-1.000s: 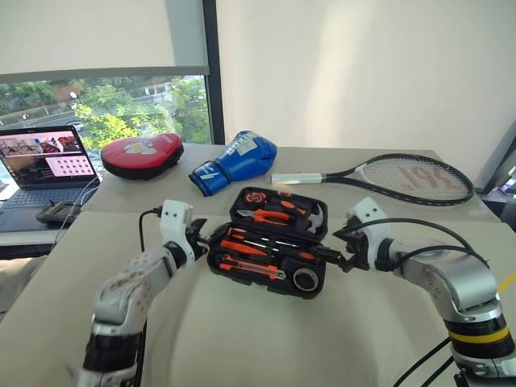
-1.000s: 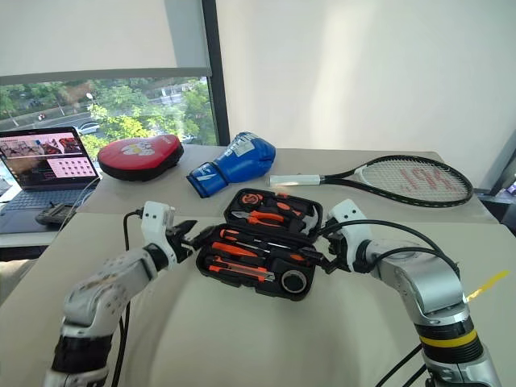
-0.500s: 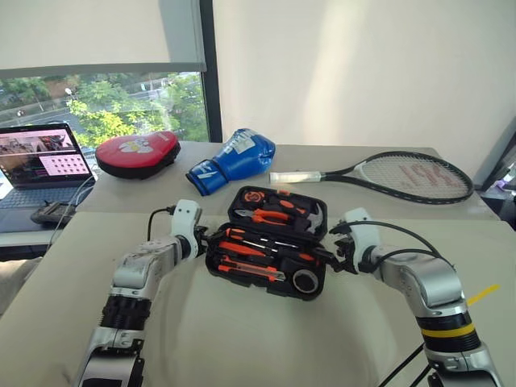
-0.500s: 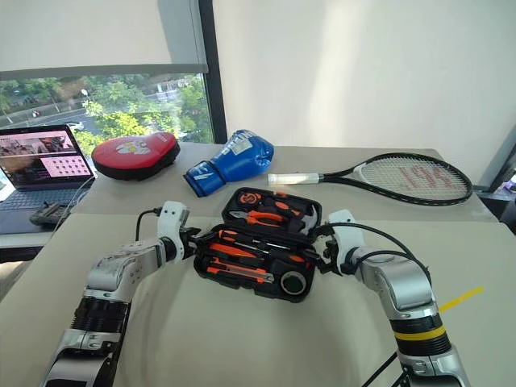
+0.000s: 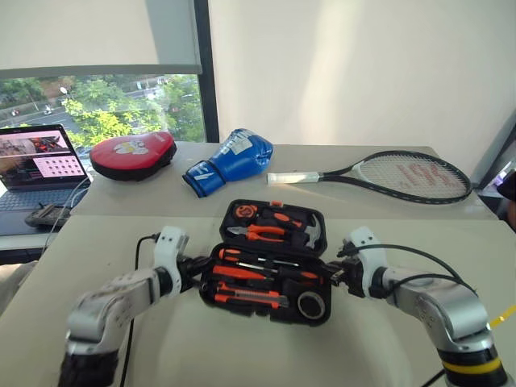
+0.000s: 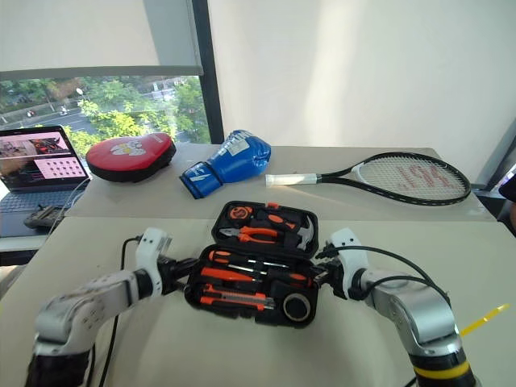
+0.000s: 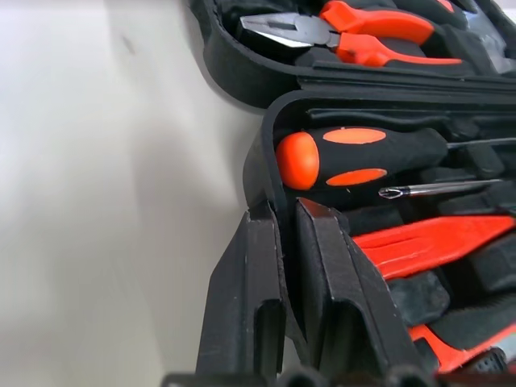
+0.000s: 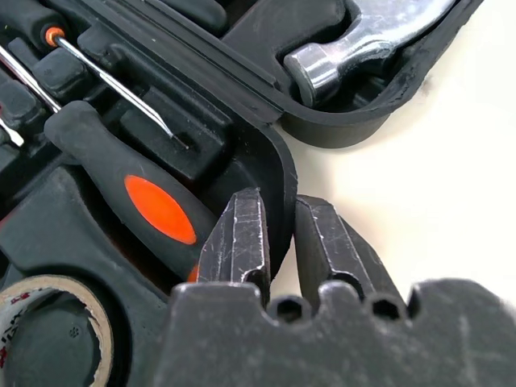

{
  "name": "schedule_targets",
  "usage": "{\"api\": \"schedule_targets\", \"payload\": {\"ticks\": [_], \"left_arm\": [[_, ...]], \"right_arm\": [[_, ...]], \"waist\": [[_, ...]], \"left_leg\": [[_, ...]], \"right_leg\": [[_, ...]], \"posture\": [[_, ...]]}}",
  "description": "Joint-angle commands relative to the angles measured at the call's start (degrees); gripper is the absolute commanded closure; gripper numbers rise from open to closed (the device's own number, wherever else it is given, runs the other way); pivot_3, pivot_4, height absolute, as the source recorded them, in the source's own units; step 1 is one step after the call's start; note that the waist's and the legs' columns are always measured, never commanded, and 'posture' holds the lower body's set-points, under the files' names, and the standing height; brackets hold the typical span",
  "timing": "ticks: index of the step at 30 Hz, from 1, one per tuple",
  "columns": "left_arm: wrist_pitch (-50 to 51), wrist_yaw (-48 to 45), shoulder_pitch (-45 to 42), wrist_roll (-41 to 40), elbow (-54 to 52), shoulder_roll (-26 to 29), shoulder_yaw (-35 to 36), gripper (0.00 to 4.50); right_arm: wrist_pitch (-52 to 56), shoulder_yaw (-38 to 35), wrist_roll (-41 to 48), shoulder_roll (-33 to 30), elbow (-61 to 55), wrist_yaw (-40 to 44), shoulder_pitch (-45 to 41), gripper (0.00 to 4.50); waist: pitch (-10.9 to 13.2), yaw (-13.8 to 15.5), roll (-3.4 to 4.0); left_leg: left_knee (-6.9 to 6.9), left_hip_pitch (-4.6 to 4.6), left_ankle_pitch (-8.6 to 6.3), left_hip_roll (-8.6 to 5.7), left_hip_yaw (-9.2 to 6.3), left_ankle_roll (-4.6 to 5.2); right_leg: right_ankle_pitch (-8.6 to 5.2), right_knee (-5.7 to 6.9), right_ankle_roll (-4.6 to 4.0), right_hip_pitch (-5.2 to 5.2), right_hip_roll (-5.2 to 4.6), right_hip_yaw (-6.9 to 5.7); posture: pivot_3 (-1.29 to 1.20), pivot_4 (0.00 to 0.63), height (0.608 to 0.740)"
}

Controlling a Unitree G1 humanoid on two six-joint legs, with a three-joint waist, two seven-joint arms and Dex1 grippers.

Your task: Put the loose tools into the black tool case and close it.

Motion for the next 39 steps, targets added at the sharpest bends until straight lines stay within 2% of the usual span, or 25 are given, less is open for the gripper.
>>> {"api": "schedule_targets", "payload": {"ticks": [1, 3, 5, 7, 9, 12, 14, 16, 18, 22, 23, 25, 26, 28, 32, 33, 34, 36, 39], "left_arm": [[-1.41, -1.54, 7.33, -3.27, -8.63, 0.6, 2.58, 4.5], [-4.24, -2.67, 10.45, -4.86, -10.97, 0.7, 5.09, 4.5], [-4.96, -1.3, 11.11, -9.42, -12.08, -1.37, 10.05, 3.59], [-4.59, -1.47, 9.98, -11.39, -11.22, 0.41, 11.95, 2.83], [-3.75, 0.33, 6.33, -10.98, -8.82, 1.76, 11.67, 2.23], [0.05, 4.29, -4.58, -8.24, -1.95, 3.41, 6.41, 1.07], [1.72, 6.41, -12.07, -5.37, 5.0, 3.74, 3.08, 1.07], [2.76, 7.75, -18.46, -1.74, 13.27, 4.2, -0.58, 1.07], [1.88, 7.99, -21.72, 1.13, 19.06, 4.46, -2.9, 1.07], [-1.91, 6.11, -26.05, 5.82, 29.34, 3.82, -6.97, 1.07], [-1.93, 5.09, -26.62, 6.27, 30.73, 3.83, -7.86, 1.46], [-2.32, 2.86, -27.37, 7.27, 32.59, 4.22, -10.45, 1.61], [-2.13, 1.67, -27.72, 7.34, 33.42, 4.29, -11.47, 2.13], [-2.01, 0.11, -28.05, 7.31, 33.97, 4.2, -12.2, 2.77], [-1.14, -1.47, -28.79, 6.32, 33.92, 2.56, -11.15, 4.37], [-0.73, -1.97, -28.88, 6.11, 34.11, 2.38, -11.03, 4.5], [-0.38, -2.16, -28.98, 5.98, 34.32, 2.13, -10.81, 4.5], [-0.37, -2.02, -29.61, 5.62, 35.26, 1.19, -9.67, 4.5], [-3.62, -3.19, -30.13, 3.44, 34.96, -1.2, -5.63, 4.5]], "right_arm": [[2.42, -1.58, 3.25, -2.63, -5.32, 2.34, 3.93, 4.47], [1.7, -3.02, 3.54, -4.44, -6.21, 2.78, 5.07, 4.49], [1.87, -6.28, 6.41, -4.62, -7.23, 4.06, 5.51, 3.52], [1.31, -7.58, 5.94, -7.04, -6.65, 4.27, 5.05, 2.85], [2.06, -9.65, 6.4, -6.26, -4.04, 2.77, 2.02, 2.28], [2.95, -9.34, 7.57, -5.52, -1.28, 2.68, -2.41, 1.21], [3.21, -8.06, 6.83, -4.37, 1.91, 1.32, -6.24, 1.21], [2.78, -5.13, 5.16, -3.88, 5.43, 0.57, -9.59, 1.21], [2.53, -2.82, 4.07, -3.47, 8.1, 0.11, -11.81, 1.21], [0.92, 1.8, 0.67, -2.57, 15.54, -0.7, -15.94, 1.21], [0.7, 2.54, 0.16, -2.39, 16.98, -0.49, -16.51, 1.13], [0.22, 4.23, -0.6, -1.71, 20.23, 0.42, -17.65, 1.13], [-0.08, 5.01, -0.92, -1.16, 21.93, 0.83, -18.26, 1.38], [-0.4, 6.28, -1.21, -0.98, 23.27, 2.07, -18.65, 1.85], [-1.93, 7.96, -2.43, -1.29, 24.73, 3.44, -18.65, 3.34], [-2.01, 7.97, -2.42, -1.28, 24.74, 3.75, -18.67, 3.67], [-2.06, 8.0, -2.47, -1.35, 24.63, 4.02, -18.63, 3.87], [-3.35, 8.09, -2.71, -1.41, 24.34, 4.93, -18.44, 4.45], [-7.78, 6.63, -3.09, -0.5, 22.54, 5.1, -17.64, 4.45]], "waist": [[0.0, 0.16, 0.0], [0.0, 0.25, 0.0], [0.03, 0.43, -0.01], [0.15, 0.56, -0.18], [0.17, 0.66, -0.19], [0.24, 0.95, -0.14], [0.3, 0.9, -0.23], [0.34, 0.71, -0.28], [0.34, 0.38, -0.29], [0.34, -0.16, -0.29], [0.33, -0.11, -0.29], [0.32, -0.12, -0.28], [0.31, -0.16, -0.3], [0.29, -0.22, -0.29], [0.27, -0.19, -0.33], [0.25, -0.19, -0.37], [0.23, -0.19, -0.41], [0.22, -0.19, -0.41], [0.22, -0.15, -0.41]], "left_leg": [[-0.02, -0.01, -0.02, 0.0, 0.0, -0.03], [-0.03, -0.02, -0.03, 0.0, -0.04, -0.06], [-0.01, -0.04, -0.02, -0.01, -0.03, -0.07], [0.02, -0.09, -0.03, -0.01, -0.05, -0.06], [0.25, -0.12, -0.07, -0.02, -0.09, 0.01], [0.39, 0.11, 0.16, -0.06, -0.08, 0.41], [0.4, 0.4, 0.36, -0.06, -0.09, 0.4], [0.41, 0.68, 0.47, -0.07, -0.08, 0.41], [0.39, 0.69, 0.55, -0.08, -0.08, 0.38], [0.07, 0.56, 0.63, -0.09, -0.03, 0.15], [0.02, 0.35, 0.89, -0.08, -0.04, -0.29], [-0.07, -0.01, 0.92, -0.08, -0.07, -0.33], [-0.07, -0.14, 0.92, -0.09, -0.06, -0.33], [-0.07, -0.14, 0.9, -0.09, 0.0, -0.31], [-0.04, -0.05, 0.81, -0.09, 0.0, -0.14], [-0.03, 0.0, 0.76, -0.1, 0.0, -0.07], [-0.03, 0.05, 0.57, -0.1, 0.0, 0.25], [-0.02, 0.18, 0.54, -0.08, -0.02, 0.29], [-0.03, 0.22, 0.57, -0.07, -0.07, 0.24]], "right_leg": [[-0.06, -0.01, -0.03, -0.02, 0.0, -0.01], [-0.14, -0.03, -0.08, -0.02, 0.0, -0.01], [-0.19, -0.03, -0.13, -0.02, 0.01, -0.01], [-0.21, -0.06, -0.16, -0.03, 0.01, -0.04], [-0.24, -0.02, -0.22, -0.07, 0.01, -0.05], [-0.2, 0.06, -0.73, 0.18, 0.08, -0.09], [-0.11, 0.07, -0.77, 0.55, 0.18, -0.1], [-0.2, 0.08, -0.48, 0.78, 0.26, -0.07], [-0.04, 0.1, -0.24, 0.76, 0.3, -0.03], [0.25, 0.14, -0.38, 0.5, 0.3, 0.0], [0.24, 0.14, -0.38, 0.3, 0.31, -0.02], [0.24, 0.21, -0.37, 0.0, 0.3, -0.05], [0.25, 0.23, -0.36, -0.13, 0.27, -0.05], [0.25, 0.15, -0.35, -0.11, 0.26, -0.05], [0.25, 0.09, -0.34, 0.01, 0.2, -0.04], [0.24, 0.06, -0.34, 0.04, 0.17, -0.03], [0.24, 0.05, -0.33, 0.06, 0.14, -0.03], [0.24, 0.09, -0.34, 0.14, 0.14, -0.03], [0.25, 0.16, -0.34, 0.14, 0.13, -0.03]], "posture": [[0.0, 0.15, 0.74], [0.0, 0.15, 0.74], [0.0, 0.15, 0.74], [0.0, 0.15, 0.74], [0.0, 0.15, 0.74], [0.0, 0.15, 0.74], [0.0, 0.15, 0.74], [0.0, 0.15, 0.74], [0.0, 0.15, 0.74], [0.0, 0.15, 0.74], [0.0, 0.15, 0.74], [0.0, 0.15, 0.74], [0.0, 0.15, 0.74], [0.0, 0.15, 0.74], [0.0, 0.15, 0.74], [0.0, 0.15, 0.74], [0.0, 0.15, 0.74], [0.0, 0.15, 0.74], [0.0, 0.15, 0.74]]}}
